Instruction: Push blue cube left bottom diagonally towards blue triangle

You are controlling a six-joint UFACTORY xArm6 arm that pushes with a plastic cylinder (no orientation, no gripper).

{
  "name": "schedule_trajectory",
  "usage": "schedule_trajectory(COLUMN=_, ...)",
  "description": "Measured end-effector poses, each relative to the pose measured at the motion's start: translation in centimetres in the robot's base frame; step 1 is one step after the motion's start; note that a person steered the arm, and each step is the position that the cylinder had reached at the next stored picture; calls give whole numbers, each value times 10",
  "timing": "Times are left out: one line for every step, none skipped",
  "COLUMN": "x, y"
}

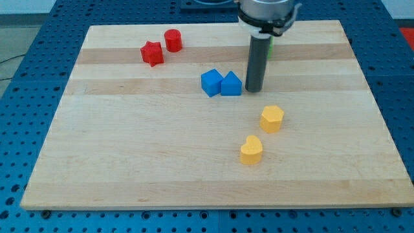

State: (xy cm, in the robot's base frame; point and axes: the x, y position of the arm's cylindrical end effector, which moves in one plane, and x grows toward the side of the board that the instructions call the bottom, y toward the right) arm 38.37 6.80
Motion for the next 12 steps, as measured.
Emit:
schedule_trajectory(x=-9, y=-35)
schedule_trajectory(x=21, y=-96)
schedule_trajectory(x=24, y=-113)
schedule_trajectory(x=4, y=-112)
schedule_trajectory(x=-8, y=-164)
schedule_trajectory(x=9, y=-217)
schedule_trajectory(x=32, y=-209)
schedule_trajectory(x=76, y=-206)
schedule_trajectory(x=78, y=-184)
schedule_trajectory(x=29, y=-158)
schedule_trajectory(x=28, y=-105)
schedule_trajectory(x=11, y=-89)
